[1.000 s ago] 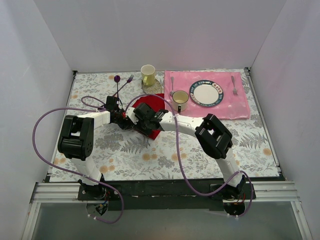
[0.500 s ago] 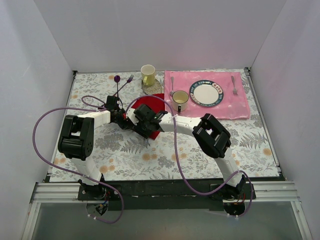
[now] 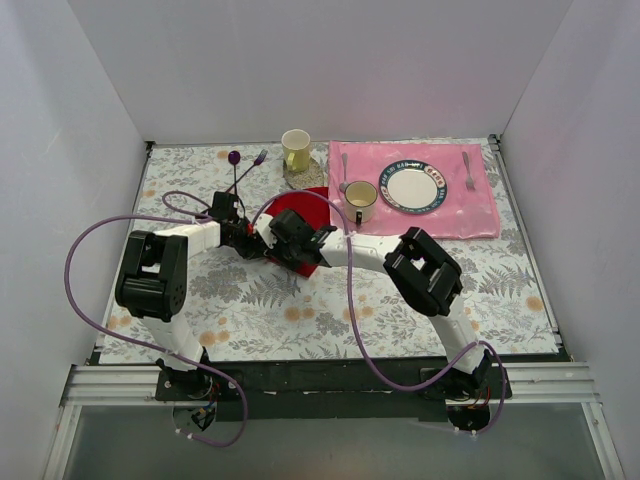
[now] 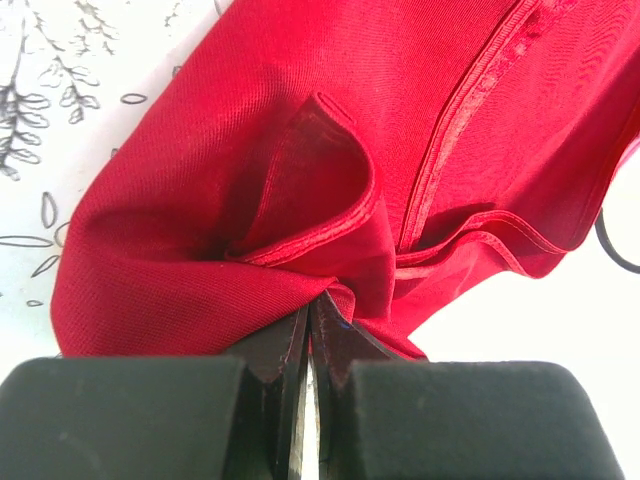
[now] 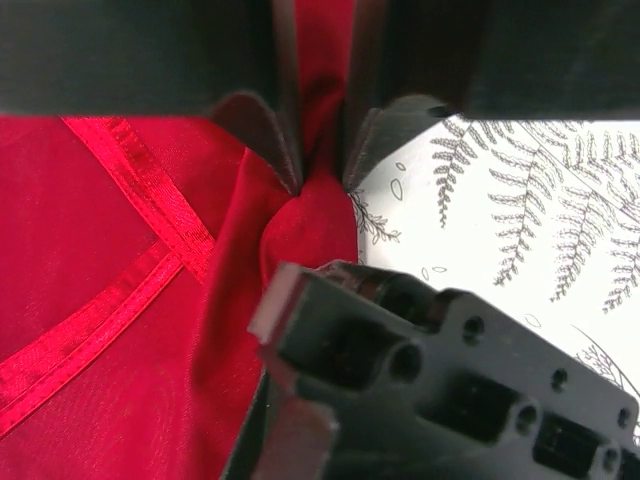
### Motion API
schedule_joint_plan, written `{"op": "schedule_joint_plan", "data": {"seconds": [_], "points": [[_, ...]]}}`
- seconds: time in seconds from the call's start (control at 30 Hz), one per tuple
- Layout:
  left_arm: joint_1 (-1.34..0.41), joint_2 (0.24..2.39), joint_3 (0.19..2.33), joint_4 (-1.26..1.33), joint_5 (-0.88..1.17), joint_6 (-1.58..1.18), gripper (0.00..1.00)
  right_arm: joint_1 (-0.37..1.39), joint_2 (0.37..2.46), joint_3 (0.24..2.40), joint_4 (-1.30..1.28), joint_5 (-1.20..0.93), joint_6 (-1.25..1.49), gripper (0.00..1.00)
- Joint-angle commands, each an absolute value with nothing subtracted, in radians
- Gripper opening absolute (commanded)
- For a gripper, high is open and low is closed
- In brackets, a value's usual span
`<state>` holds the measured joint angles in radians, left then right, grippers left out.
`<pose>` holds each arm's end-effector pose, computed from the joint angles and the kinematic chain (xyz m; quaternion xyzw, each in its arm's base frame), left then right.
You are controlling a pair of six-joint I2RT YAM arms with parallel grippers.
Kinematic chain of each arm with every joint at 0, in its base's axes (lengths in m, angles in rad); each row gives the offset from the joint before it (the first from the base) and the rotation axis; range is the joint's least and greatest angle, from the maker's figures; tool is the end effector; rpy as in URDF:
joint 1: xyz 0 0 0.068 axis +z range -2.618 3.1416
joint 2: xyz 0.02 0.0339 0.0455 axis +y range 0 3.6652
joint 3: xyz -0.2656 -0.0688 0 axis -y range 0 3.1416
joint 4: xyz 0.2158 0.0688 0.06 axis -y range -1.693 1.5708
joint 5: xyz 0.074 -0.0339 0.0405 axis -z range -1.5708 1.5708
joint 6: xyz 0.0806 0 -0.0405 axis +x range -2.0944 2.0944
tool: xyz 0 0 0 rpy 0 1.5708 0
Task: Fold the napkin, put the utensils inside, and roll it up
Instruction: Roll the napkin with the utensil
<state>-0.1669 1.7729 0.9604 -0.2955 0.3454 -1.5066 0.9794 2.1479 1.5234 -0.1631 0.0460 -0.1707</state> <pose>0.3230 -0.0821 0.1242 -0.5644 0.7761 -0.2798 0.0272 0.2730 0.3998 0.1491 -0.4952 0.7802 0.1306 0.3592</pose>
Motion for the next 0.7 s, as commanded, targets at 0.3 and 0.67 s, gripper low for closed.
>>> {"op": "schedule_joint_plan", "data": {"seconds": [0.3, 0.67], "points": [[-0.091, 1.559, 0.877, -0.397, 0.206, -1.454, 0.13, 0.97, 2.272, 1.454, -0.226, -0.294, -0.023, 0.01], [-0.087, 1.275, 0.792, -0.551, 0.113, -1.497, 0.55, 0.899, 2.31, 1.436, -0.065, -0.687, 0.282, 0.01]]}}
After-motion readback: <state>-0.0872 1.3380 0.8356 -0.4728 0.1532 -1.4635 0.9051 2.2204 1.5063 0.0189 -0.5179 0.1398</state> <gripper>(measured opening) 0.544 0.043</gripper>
